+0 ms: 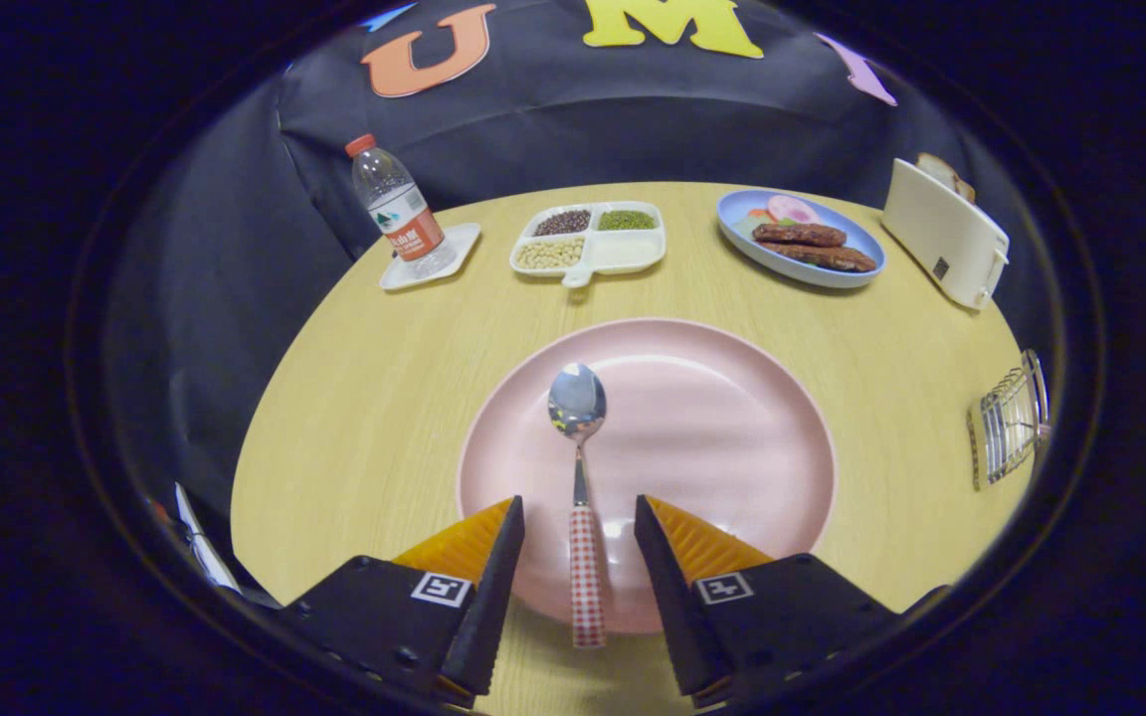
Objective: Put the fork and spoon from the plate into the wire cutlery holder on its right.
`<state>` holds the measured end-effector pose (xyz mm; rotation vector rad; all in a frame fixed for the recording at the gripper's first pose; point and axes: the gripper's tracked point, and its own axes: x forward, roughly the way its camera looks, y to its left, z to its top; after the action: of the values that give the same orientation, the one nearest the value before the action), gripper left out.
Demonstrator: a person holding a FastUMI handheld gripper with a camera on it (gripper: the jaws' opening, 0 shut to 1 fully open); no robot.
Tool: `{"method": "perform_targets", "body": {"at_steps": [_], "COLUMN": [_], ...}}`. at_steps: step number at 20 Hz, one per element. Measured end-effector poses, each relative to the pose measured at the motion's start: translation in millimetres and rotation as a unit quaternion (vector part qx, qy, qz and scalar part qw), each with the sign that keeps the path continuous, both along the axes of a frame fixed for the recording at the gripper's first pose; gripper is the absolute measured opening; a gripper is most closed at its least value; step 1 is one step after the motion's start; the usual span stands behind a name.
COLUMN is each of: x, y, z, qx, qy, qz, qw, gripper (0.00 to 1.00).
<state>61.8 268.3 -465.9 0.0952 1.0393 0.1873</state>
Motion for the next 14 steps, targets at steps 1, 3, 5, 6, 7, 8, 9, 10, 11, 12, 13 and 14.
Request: {"method": "perform_targets", "body": {"at_steps": [1,3,5,6,7,8,9,10,11,12,13,14], "x": [-2,-7,-5,-5,-5,-8,-9,-10,-16,-21,-26,-30], "y": [2,8,-2,1,1,-3,0,-1,-5,-9,-13,-20], "z": [-4,-7,0,-6,-8,-4,-7,-3,4,13,23,34], "qx": [-0.004,-0.002,-0.028,-0.020,-0.019,-0.022,-0.009,-0.001,-0.001,0.003,0.009,0.012], "qy": [0.004,0.007,-0.001,0.003,0.001,0.006,0.009,0.009,0.008,0.006,0.006,0.004], "qz": [0.002,0.007,0.011,0.020,0.020,0.016,0.020,0.019,0.019,0.023,0.026,0.028], "qw": [1.000,1.000,1.000,1.000,1.000,1.000,1.000,1.000,1.000,1.000,1.000,1.000], "gripper": [0.62,0.52,0.29,0.11,0.09,0.07,0.04,0.04,0.04,0.04,0.05,0.04]}}
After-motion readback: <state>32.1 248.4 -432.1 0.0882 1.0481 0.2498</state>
